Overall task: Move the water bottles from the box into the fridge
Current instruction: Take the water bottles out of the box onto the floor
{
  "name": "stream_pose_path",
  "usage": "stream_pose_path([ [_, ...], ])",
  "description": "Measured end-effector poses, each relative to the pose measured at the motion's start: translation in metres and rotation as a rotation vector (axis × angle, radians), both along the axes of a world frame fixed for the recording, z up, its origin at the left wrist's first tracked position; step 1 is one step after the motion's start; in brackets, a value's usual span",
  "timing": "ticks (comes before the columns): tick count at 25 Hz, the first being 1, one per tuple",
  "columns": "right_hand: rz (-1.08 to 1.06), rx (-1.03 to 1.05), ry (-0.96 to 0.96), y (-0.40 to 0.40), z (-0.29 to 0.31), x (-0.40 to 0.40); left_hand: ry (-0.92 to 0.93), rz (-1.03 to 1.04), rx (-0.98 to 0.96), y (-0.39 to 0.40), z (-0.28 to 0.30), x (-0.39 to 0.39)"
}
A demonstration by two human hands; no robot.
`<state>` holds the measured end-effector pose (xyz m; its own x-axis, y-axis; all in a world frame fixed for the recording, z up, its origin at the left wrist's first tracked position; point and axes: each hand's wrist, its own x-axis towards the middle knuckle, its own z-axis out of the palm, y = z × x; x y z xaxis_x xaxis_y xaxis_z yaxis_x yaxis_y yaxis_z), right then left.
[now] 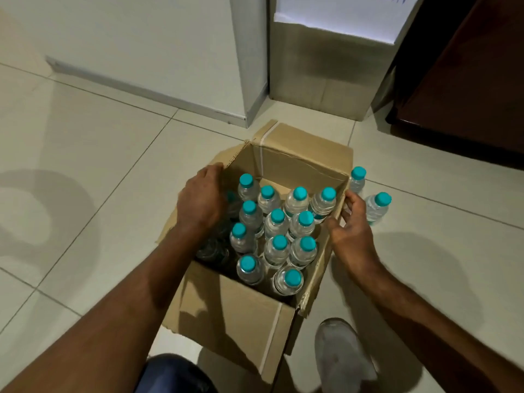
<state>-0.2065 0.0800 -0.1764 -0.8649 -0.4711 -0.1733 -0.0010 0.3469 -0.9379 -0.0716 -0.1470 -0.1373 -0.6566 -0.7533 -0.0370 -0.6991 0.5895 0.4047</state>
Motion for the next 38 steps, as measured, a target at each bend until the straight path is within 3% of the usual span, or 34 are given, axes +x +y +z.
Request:
stream_pose_path([
  [14, 0.069, 0.151, 0.093, -0.023, -0.001, -0.003, -0.024, 0.101, 0.112, -0.011, 0.002, 0.029],
  [22, 0.043, 0.118, 0.012, -0.024, 0.001, -0.005, -0.049, 0.098, 0.078, -0.01, 0.004, 0.028],
  [25, 0.064, 0.252, 0.26, -0.017, 0.005, -0.011, -0.025, 0.094, -0.05, -0.002, 0.009, 0.014],
  [28, 0.184, 0.371, 0.516, -0.019, 0.011, -0.024, 0.011, -0.083, -0.246, 0.017, 0.009, -0.013],
  [33, 0.278, 0.565, 0.606, -0.031, 0.011, -0.036, -0.149, -0.396, -0.165, 0.059, -0.008, -0.065],
  [38, 0.229, 0.588, 0.653, -0.036, 0.006, -0.042, -0.089, -0.3, -0.023, 0.057, -0.02, -0.075],
])
